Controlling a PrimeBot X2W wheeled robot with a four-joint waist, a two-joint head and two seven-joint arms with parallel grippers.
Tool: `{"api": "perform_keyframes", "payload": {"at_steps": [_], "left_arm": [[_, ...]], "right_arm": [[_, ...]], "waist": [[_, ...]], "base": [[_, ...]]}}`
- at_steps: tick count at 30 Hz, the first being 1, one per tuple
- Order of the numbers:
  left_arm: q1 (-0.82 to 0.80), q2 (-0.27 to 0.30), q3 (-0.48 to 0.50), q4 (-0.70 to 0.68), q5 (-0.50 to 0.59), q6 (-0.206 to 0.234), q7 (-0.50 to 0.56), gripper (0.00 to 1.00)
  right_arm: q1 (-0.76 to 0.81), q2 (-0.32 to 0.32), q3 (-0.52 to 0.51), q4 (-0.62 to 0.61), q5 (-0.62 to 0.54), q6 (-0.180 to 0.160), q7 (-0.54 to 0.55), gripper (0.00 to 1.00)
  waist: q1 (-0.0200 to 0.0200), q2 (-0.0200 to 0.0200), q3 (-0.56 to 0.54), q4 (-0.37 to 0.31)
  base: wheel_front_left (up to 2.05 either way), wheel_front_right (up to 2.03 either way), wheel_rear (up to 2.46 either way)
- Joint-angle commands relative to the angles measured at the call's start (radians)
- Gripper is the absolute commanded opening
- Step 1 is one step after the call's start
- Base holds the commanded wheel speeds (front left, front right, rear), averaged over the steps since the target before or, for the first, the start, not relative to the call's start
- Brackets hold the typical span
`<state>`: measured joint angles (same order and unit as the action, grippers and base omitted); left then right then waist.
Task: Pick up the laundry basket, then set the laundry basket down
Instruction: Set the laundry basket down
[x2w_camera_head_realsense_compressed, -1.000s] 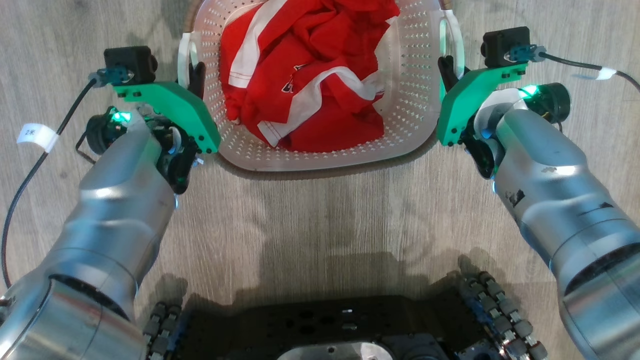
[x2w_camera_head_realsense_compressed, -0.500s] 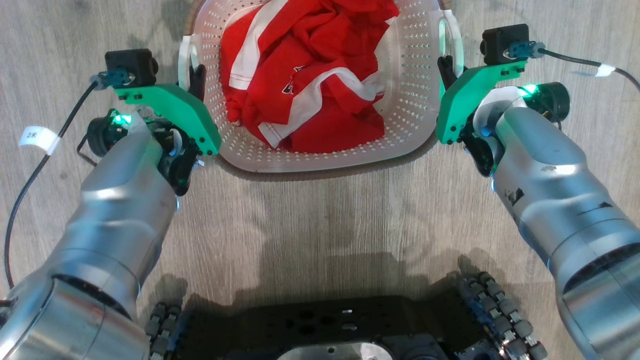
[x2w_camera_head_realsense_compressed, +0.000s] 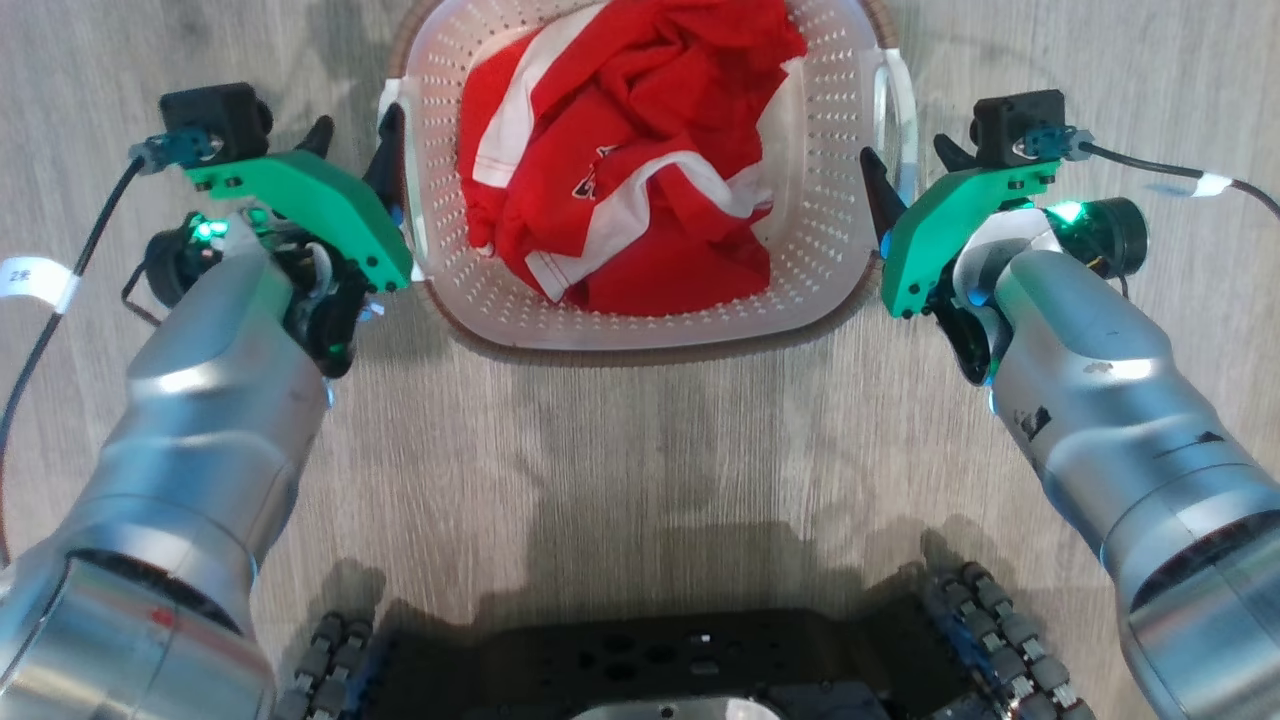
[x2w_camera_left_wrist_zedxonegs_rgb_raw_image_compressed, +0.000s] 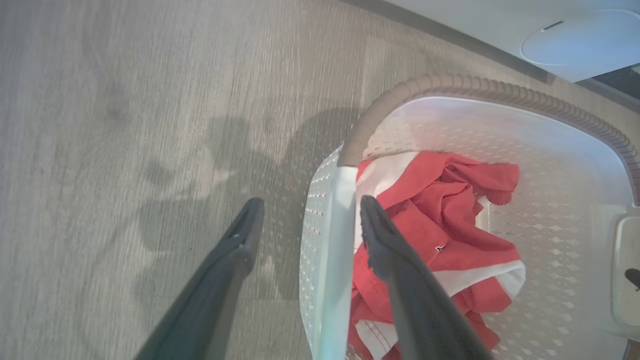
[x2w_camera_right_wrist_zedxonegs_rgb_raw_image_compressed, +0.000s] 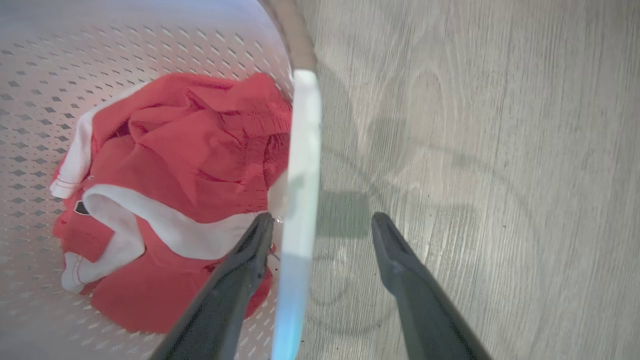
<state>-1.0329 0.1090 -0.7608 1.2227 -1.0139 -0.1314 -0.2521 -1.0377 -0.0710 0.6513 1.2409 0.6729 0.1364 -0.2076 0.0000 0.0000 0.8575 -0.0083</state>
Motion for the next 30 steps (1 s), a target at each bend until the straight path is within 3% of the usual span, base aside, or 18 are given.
{"api": "perform_keyframes", "payload": {"at_steps": [1, 9, 16, 23, 30], "left_arm": [[0.024, 0.043, 0.028, -0.01, 0.017, 0.001, -0.01, 1.0], [0.123, 0.076, 0.155, -0.152, 0.149, 0.056, -0.01, 1.0], [0.276, 0.084, 0.322, -0.359, 0.317, 0.104, -0.01, 1.0], [0.406, 0.067, 0.458, -0.524, 0.468, 0.123, -0.01, 1.0], [0.527, 0.042, 0.549, -0.7, 0.596, 0.134, -0.01, 1.0]], "right_arm": [[0.052, 0.008, 0.015, -0.014, 0.003, -0.006, -0.017, 1.0], [0.089, -0.03, -0.009, -0.091, -0.009, -0.006, -0.053, 1.0], [0.224, -0.088, -0.243, -0.356, -0.16, -0.006, -0.054, 1.0], [0.401, -0.044, -0.438, -0.565, -0.368, -0.006, -0.054, 1.0], [0.504, -0.014, -0.501, -0.683, -0.465, -0.006, -0.054, 1.0]], "waist": [[0.0, 0.0, -0.018, 0.0], [0.0, 0.0, -0.132, 0.001], [0.0, 0.0, -0.248, 0.007], [0.0, 0.0, -0.349, 0.01], [0.0, 0.0, -0.448, 0.011]], "base": [[0.0, 0.0, 0.0], [0.0, 0.0, 0.0], [0.0, 0.0, 0.0], [0.0, 0.0, 0.0], [0.0, 0.0, 0.0]]}}
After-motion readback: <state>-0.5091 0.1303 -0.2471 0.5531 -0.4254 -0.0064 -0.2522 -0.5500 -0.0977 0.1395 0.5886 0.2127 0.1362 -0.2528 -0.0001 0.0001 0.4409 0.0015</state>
